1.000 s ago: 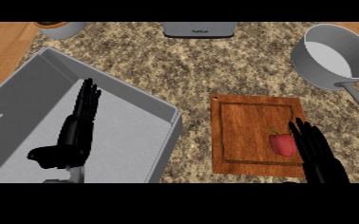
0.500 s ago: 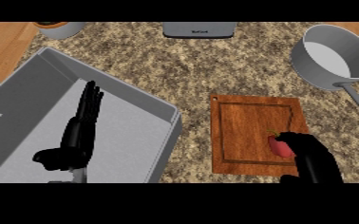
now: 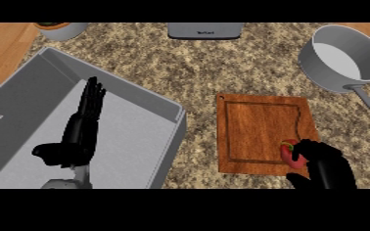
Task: Pick the bell pepper from the cutting board and place it in the pot
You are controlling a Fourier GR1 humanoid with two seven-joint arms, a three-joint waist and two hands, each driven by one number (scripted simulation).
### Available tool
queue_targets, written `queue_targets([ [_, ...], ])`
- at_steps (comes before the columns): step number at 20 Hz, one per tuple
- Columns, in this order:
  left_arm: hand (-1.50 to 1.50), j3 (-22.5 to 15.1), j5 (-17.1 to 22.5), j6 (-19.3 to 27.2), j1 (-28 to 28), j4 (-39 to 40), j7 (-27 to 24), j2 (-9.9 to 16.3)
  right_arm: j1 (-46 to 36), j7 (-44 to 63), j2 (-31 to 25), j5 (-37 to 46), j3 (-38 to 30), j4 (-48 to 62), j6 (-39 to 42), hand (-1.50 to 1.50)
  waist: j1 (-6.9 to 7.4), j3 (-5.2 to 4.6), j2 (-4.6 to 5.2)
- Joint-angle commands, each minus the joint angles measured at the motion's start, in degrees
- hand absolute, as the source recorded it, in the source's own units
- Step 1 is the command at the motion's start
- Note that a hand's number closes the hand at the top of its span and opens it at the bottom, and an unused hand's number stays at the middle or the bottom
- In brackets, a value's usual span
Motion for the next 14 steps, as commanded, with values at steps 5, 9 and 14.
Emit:
queue_targets([
  [5,0.0,-0.45,0.32,-1.75,-1.49,-1.12,1.06,0.21,-16.9,12.61,4.56,5.43,-0.13,9.07,18.76,1.5,2.78,0.6,0.82],
  [9,0.0,-0.98,-0.27,-1.64,-1.85,2.62,-1.73,-1.21,-29.65,24.41,6.52,4.8,3.99,14.64,30.36,1.5,3.38,0.57,1.02],
  [14,0.0,1.47,0.37,-2.68,-0.18,3.73,-3.96,-0.07,-39.26,30.2,6.62,1.15,6.67,16.29,23.64,1.5,0.97,0.65,0.47],
])
